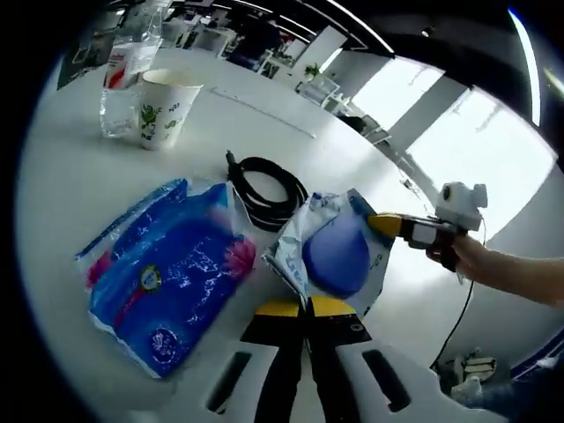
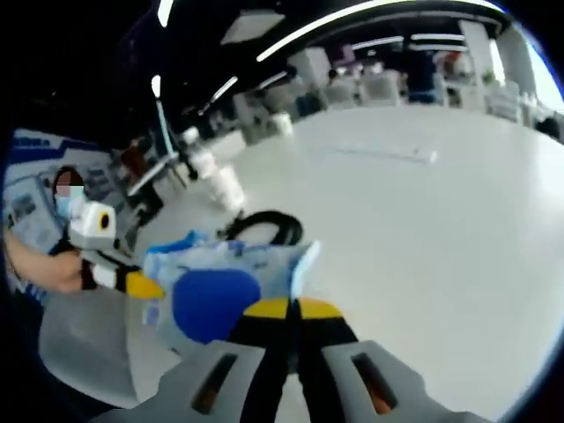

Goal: Arrange the tabletop items into an orderly group along one side of the table until the central work area is clear of visible clutter.

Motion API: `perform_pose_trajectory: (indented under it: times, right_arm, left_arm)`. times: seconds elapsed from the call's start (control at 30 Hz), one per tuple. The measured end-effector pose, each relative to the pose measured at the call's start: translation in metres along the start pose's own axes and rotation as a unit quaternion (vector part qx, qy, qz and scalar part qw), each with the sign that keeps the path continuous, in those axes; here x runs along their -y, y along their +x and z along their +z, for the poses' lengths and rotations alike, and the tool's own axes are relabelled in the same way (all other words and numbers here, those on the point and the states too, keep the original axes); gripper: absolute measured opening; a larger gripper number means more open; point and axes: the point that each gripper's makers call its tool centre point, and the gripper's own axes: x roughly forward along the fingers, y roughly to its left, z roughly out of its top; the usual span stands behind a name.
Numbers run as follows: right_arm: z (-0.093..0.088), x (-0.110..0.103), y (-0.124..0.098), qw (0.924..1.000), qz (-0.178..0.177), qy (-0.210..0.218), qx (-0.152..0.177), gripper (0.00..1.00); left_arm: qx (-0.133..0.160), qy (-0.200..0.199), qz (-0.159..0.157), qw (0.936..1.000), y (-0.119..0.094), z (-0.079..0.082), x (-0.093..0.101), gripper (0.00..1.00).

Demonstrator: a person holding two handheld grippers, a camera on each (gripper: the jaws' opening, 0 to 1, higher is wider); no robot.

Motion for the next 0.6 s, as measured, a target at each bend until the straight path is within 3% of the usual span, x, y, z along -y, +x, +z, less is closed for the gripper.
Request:
perform_pose_trajectory:
  times: [0.13, 0.37, 0.47, 0.6]
  right_arm:
    - [-0.010, -0.023, -0.014, 1.0000, -0.001, 0.007, 0.007, 0.00]
    - [-0.053, -0.064, -0.017, 0.9994, -0.005, 0.029, -0.020, 0.00]
    - [-0.066, -0.079, -0.017, 0.9981, -0.010, 0.056, -0.024, 0.00]
    - [-0.082, -0.095, -0.013, 0.9975, -0.022, 0.048, -0.047, 0.00]
  left_arm:
    - [-0.002, 0.013, 0.009, 0.9999, -0.018, 0.001, -0.006, 0.00]
    - [-0.108, 0.064, 0.016, 0.9920, -0.049, -0.034, -0.027, 0.00]
    - [-0.124, 0.081, 0.023, 0.9886, -0.054, -0.039, -0.038, 0.00]
    - [-0.149, 0.095, 0.031, 0.9837, -0.060, -0.042, -0.050, 0.00]
